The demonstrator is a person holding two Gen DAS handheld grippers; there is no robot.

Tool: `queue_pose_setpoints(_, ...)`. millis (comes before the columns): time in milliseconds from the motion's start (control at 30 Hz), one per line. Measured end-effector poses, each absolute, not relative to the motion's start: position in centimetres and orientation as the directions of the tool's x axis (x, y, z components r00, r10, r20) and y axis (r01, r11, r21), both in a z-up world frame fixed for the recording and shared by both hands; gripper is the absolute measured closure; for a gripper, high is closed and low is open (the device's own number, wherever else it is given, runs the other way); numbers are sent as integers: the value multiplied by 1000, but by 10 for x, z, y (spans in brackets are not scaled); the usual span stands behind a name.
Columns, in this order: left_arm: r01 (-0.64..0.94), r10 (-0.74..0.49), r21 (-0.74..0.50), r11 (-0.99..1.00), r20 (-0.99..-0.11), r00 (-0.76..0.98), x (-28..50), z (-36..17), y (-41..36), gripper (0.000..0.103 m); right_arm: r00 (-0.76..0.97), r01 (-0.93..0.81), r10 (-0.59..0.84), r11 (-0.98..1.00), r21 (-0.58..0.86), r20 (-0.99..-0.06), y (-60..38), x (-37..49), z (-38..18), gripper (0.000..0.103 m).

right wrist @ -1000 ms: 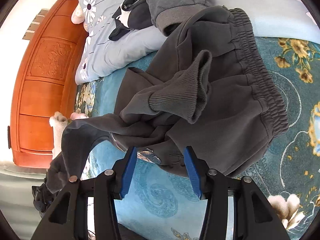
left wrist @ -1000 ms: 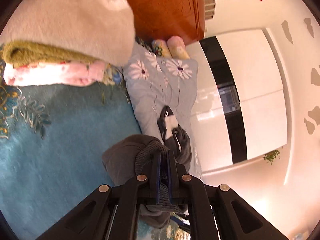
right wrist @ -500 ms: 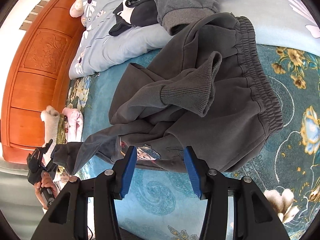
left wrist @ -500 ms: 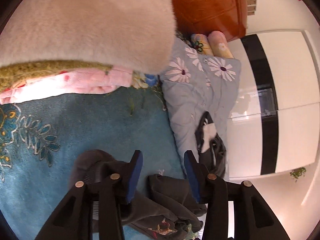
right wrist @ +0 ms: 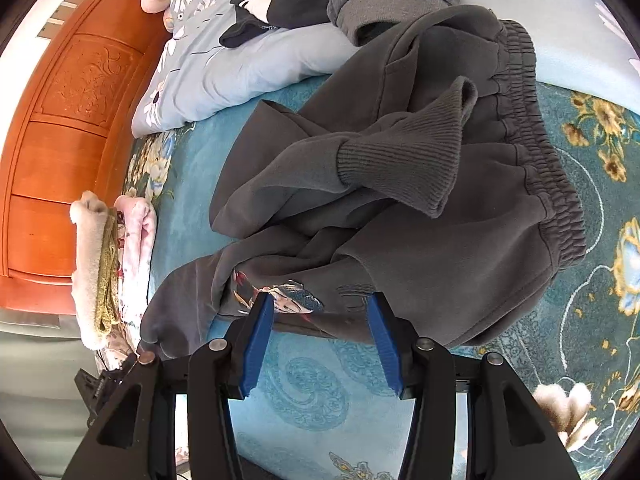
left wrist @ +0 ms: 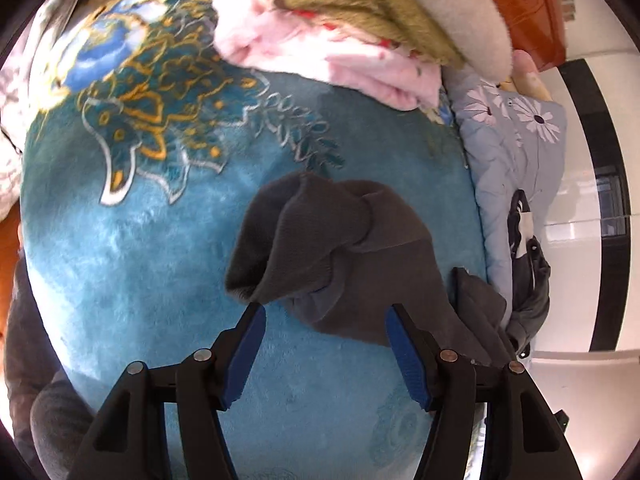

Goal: Fold clothes

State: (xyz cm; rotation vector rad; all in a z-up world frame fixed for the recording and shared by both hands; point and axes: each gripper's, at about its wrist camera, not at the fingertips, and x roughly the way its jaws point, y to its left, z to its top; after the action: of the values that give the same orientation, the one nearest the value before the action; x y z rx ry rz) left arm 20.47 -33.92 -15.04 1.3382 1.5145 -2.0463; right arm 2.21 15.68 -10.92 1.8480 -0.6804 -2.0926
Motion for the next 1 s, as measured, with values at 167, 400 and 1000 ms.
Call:
queue_pose_setpoints(167,699,331,-625,-348,-779,-532,203,-181,-335,39,-133,-82,-504,-852,517,-853,146,27,-114,53)
queue_pose_setpoints(400,707,369,-660,-253,-742,-560,201,-205,-331,91,-136,-93,-514,-844,528,-847,148,31,-116,53)
queue_pose_setpoints(1000,509,372,-641,-575,-759,-535,-21,-102,-348,64,-175,-100,-503,-846,524,-846,161,31,-98,53)
